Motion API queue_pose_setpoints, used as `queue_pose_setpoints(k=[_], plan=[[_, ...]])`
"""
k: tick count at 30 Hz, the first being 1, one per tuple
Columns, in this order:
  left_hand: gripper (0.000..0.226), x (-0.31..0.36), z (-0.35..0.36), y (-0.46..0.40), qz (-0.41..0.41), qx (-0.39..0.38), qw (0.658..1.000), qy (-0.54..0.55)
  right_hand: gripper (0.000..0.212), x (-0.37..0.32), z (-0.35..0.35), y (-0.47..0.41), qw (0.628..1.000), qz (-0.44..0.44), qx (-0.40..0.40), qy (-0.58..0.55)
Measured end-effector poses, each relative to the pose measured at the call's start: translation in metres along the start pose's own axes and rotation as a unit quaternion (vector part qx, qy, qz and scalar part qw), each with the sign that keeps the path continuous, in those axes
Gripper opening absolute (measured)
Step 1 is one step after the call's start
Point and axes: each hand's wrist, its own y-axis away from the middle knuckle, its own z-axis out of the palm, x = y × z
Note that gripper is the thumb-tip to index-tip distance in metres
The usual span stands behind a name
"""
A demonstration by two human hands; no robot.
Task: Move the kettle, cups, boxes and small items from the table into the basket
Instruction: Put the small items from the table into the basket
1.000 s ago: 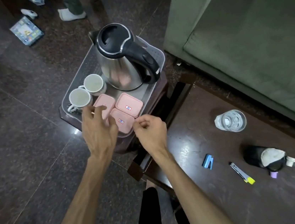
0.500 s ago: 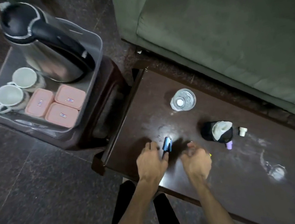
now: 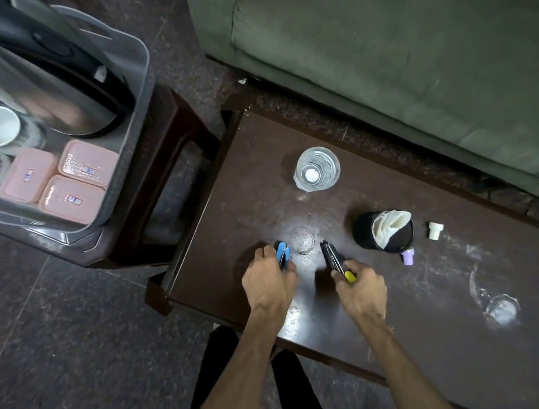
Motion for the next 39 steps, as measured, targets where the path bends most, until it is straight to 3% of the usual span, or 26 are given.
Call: queue_pose_setpoints(k=[2, 8, 13, 18, 22, 26, 29, 31, 36, 39], plan=[[0.033, -0.005, -0.011, 0.005, -0.011, 0.028, 0.999, 0.038, 0.016, -0.017, 0.002, 0.006, 0.999, -0.005, -0.020, -0.049], [0.025, -0.027, -0.074, 0.009, -0.014, 0.162, 0.977, 0.139, 0.014, -0.108, 0.015, 0.028, 0.981, -0.061, -0.088, -0.162], [0.024, -0.057, -0.154, -0.006, -0.016, 0.302, 0.936, 0.180, 0.003, -0.204, 0.030, 0.054, 0.954, -0.151, -0.128, -0.225], [0.027, -0.091, -0.240, -0.031, -0.050, 0.418, 0.891, 0.171, 0.022, -0.302, 0.050, 0.084, 0.919, -0.272, -0.143, -0.247], [0.044, -0.124, -0.287, -0.055, -0.121, 0.409, 0.890, 0.164, 0.031, -0.369, 0.070, 0.099, 0.918, -0.314, -0.158, -0.186], [0.046, -0.148, -0.296, -0.074, -0.117, 0.363, 0.918, 0.109, 0.031, -0.407, 0.082, 0.102, 0.922, -0.342, -0.174, -0.048], [0.040, -0.159, -0.284, -0.079, -0.117, 0.311, 0.943, 0.031, 0.029, -0.411, 0.093, 0.101, 0.891, -0.421, -0.092, 0.140], [0.044, -0.162, -0.274, -0.077, -0.113, 0.291, 0.950, 0.014, 0.031, -0.404, 0.099, 0.099, 0.875, -0.439, -0.051, 0.197], [0.038, -0.154, -0.258, -0.069, -0.107, 0.313, 0.943, 0.035, 0.039, -0.377, 0.097, 0.094, 0.874, -0.459, -0.041, 0.152], [0.028, -0.145, -0.247, -0.058, -0.099, 0.338, 0.935, 0.043, 0.037, -0.361, 0.090, 0.097, 0.888, -0.456, -0.033, 0.057]])
